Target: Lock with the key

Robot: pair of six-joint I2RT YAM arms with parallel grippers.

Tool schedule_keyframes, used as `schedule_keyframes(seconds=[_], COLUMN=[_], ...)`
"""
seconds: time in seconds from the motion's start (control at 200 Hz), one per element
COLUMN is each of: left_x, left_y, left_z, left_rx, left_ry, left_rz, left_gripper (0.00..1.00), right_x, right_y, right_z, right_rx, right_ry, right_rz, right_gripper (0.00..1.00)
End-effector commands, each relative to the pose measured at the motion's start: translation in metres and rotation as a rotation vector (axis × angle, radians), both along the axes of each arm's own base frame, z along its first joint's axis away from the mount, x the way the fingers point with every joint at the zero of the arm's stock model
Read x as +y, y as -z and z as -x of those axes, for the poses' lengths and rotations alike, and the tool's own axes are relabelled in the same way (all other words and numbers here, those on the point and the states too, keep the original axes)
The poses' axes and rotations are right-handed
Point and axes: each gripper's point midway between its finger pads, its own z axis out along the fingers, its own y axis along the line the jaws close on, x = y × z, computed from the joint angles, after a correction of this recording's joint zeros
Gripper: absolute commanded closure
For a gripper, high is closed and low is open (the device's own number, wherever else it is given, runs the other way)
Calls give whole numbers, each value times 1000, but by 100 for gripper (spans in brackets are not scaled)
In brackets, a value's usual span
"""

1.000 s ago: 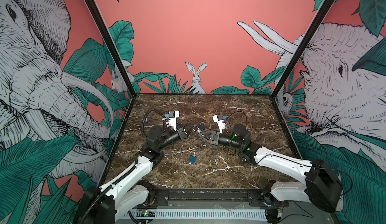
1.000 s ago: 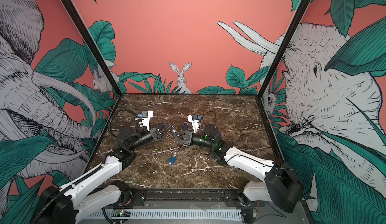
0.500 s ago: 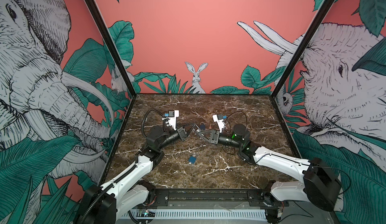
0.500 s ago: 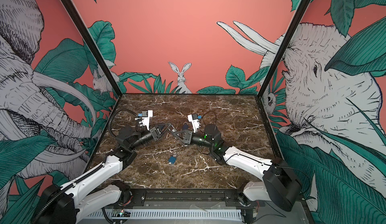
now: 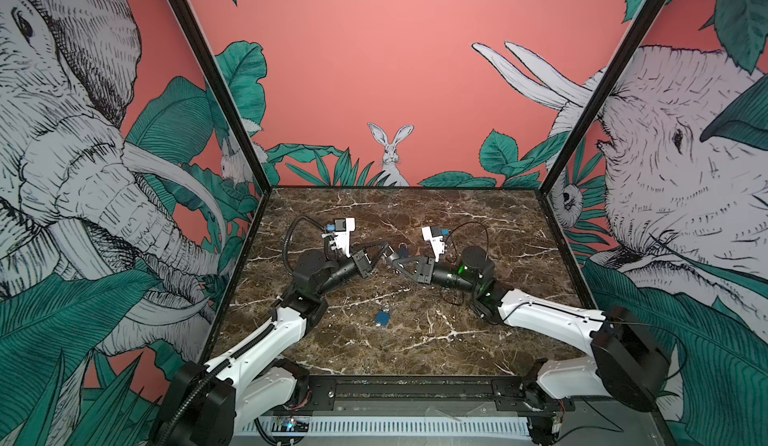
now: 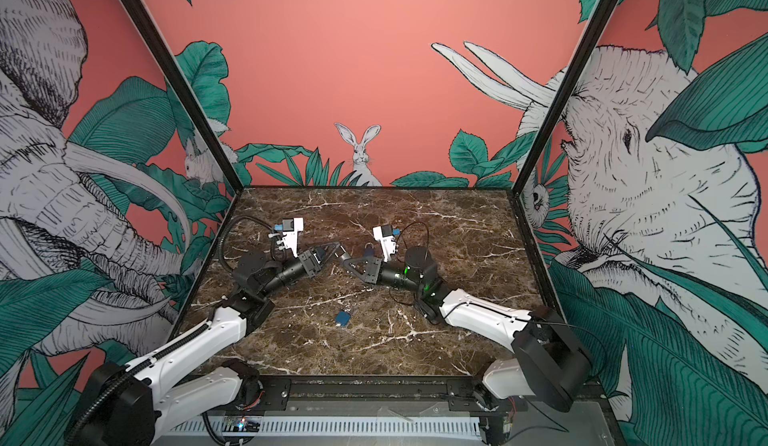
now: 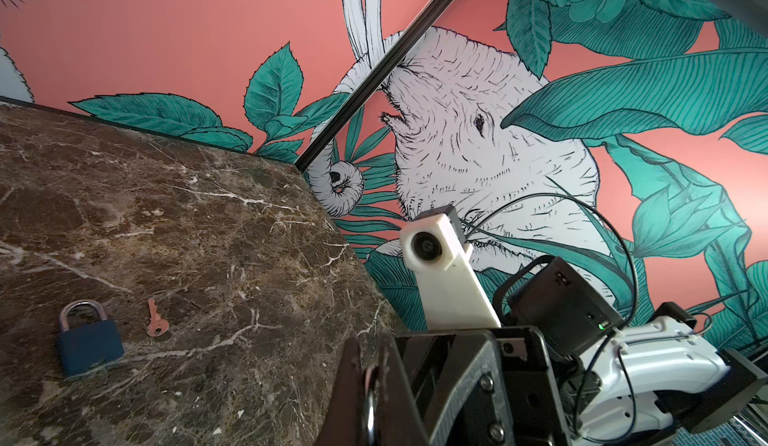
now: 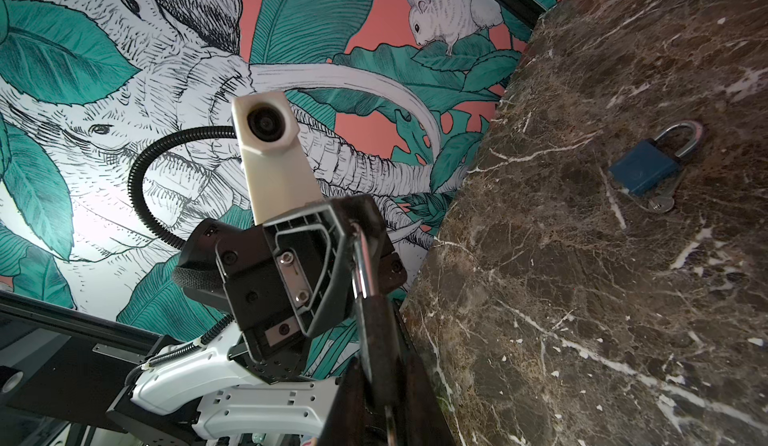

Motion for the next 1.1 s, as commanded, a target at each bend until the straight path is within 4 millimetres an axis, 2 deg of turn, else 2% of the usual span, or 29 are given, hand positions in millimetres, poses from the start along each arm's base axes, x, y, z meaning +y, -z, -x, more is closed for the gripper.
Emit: schedule_keyframes(seconds=[0.0,0.37,0.695,1.095], left_x=[-19,-19,-19,-20], left_y=[40,41,45,48], left_z=[26,32,33,42], left_rx=[90,99,127,149], left_ry=[149,165,176,209], left_rz=[-85,-84,-80,-73], left_gripper=[100,100,100,100], right_x=[-18,-25,-29,-28], right_y=[-126,-148,-159,-162], right_z=[-6,-9,-15,-27], right_rx=[-261,-291,-348,-393], right_ry=[80,107,152,210], right_rz=[-323,-395,-415,-396], right_gripper=[99,100,100,100])
